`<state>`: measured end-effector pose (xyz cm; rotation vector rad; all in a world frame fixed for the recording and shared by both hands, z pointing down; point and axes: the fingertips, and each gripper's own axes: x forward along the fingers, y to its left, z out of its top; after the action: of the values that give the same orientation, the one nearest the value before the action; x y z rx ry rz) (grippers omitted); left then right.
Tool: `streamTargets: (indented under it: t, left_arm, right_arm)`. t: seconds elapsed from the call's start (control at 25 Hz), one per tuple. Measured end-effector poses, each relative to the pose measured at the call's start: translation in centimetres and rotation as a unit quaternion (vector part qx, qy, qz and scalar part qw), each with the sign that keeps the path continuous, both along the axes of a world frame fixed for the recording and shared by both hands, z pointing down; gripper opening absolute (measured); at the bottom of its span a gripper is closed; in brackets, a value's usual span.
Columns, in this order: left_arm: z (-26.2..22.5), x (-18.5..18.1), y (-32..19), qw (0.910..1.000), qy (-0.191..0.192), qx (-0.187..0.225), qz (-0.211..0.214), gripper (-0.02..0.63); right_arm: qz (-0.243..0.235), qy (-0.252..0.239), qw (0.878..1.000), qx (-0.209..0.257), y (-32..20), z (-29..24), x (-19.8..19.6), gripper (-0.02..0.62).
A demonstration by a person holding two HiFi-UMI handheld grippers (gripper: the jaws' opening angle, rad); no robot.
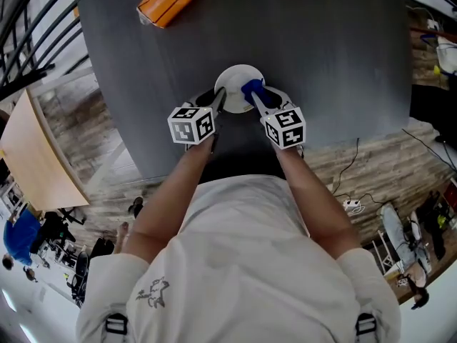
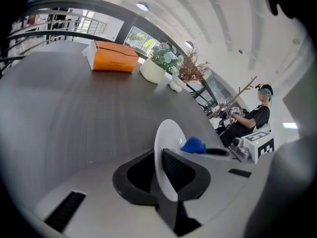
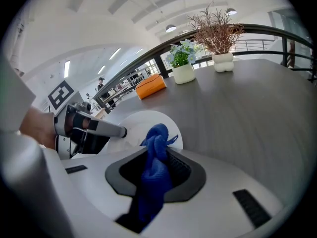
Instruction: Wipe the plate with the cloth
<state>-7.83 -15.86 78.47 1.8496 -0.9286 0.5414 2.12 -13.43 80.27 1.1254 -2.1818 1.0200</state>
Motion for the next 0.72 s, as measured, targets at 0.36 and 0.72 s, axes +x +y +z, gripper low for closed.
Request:
streamTargets:
  t: [0.36, 0.72]
  left_arm:
    - [-2.8, 3.9, 2.3, 0.9914, 0.117, -0.036, -0.046, 0.017]
    - [-9.9, 8.6, 4.7, 0.988, 0.15, 0.02, 0.029, 0.023]
  right_arm:
    - [0.031, 0.023, 0.999, -0.002, 1.0, -1.2, 4.6, 0.072]
    - [0.022, -0.002, 0.994, 0.106, -1.8, -11.0, 5.0, 0.072]
